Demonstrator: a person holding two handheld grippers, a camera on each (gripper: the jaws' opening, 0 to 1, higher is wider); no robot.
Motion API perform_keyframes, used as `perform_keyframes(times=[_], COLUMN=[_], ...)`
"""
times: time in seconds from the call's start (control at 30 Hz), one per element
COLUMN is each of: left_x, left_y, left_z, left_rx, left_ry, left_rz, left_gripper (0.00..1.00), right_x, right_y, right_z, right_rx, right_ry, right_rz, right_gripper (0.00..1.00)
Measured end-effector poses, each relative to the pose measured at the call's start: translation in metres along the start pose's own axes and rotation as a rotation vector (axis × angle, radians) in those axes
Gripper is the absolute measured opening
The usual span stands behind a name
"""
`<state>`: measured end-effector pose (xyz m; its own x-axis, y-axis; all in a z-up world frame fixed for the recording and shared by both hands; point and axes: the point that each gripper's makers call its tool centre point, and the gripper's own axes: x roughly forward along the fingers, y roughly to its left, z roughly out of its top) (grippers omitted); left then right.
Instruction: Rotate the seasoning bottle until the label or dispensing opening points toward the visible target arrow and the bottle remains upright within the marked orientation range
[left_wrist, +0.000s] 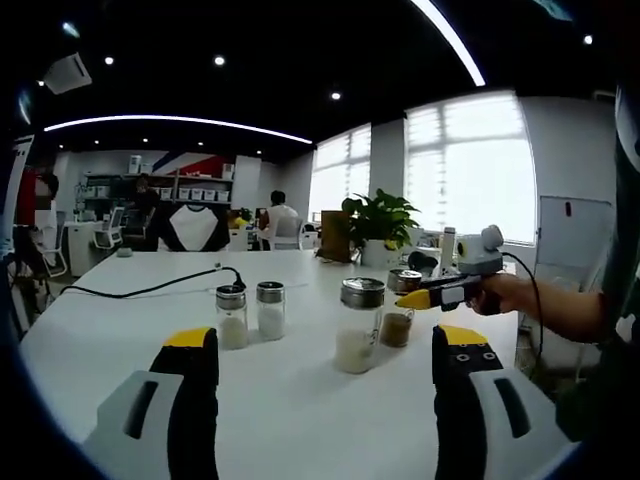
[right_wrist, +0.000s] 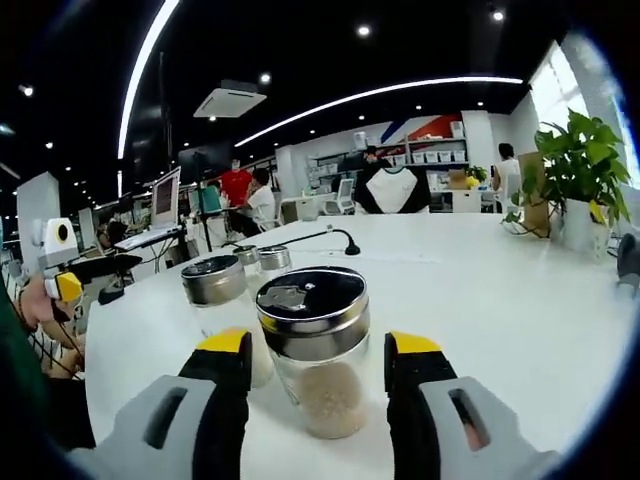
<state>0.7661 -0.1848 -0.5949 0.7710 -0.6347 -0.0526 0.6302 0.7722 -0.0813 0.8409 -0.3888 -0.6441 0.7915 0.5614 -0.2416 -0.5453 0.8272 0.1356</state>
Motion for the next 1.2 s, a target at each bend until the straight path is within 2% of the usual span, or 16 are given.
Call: perform_keyframes(times=[0.07,0.17,0.33,0.37,0.4,0.6,0.97,1.2], left_x=[0.000,0.000,0.002,0.002,0.002,0.001,-0.001,-0.002], left_y=[0.000,0.000,-0.001,-0.002,-0.002,-0.002,0.000,-0.001], left_z=[0.000,0.000,-0.003,-0.003,-0.003,-0.003,-0.004,-0.003], left_rx=[-0.003,-0.004,-0.008,-0.008,-0.009,-0.012,-0.013,-0.017], left_ry=[-0.001,-0.001,0.003,0.004,0.003,0.002,0.003,-0.002], left_rz=[0.001,0.002,-0.004,-0.005,-0.007,-0.006,-0.001,-0.002], left_gripper=[0.93,0.93,0.93,0.93,0.93,0.93,0.93,0.93], right_x=[-0.001,-0.001,-0.002,-0.002,-0.002,0.003,0.004,-0.001], right_y=[-0.002,-0.006,-0.009,-0.009,-0.010,-0.009,-0.017,-0.021], right_z=[0.000,0.001,0.009,0.010,0.012,0.014,0.019,0.017], right_rx=[0.033,0.030,-0.028,-0.038,-0.058,-0.031,-0.077,-0.036], right_ry=[-0.016,-0.027,-0.056,-0.055,-0.063,-0.083,-0.085,-0.101], right_rz=[-0.043,-0.112,-0.243,-0.251,-0.292,-0.348,-0.467,-0.526], right_gripper=[0.55,0.57,0.58,0.58,0.58,0.58,0.57,0.57])
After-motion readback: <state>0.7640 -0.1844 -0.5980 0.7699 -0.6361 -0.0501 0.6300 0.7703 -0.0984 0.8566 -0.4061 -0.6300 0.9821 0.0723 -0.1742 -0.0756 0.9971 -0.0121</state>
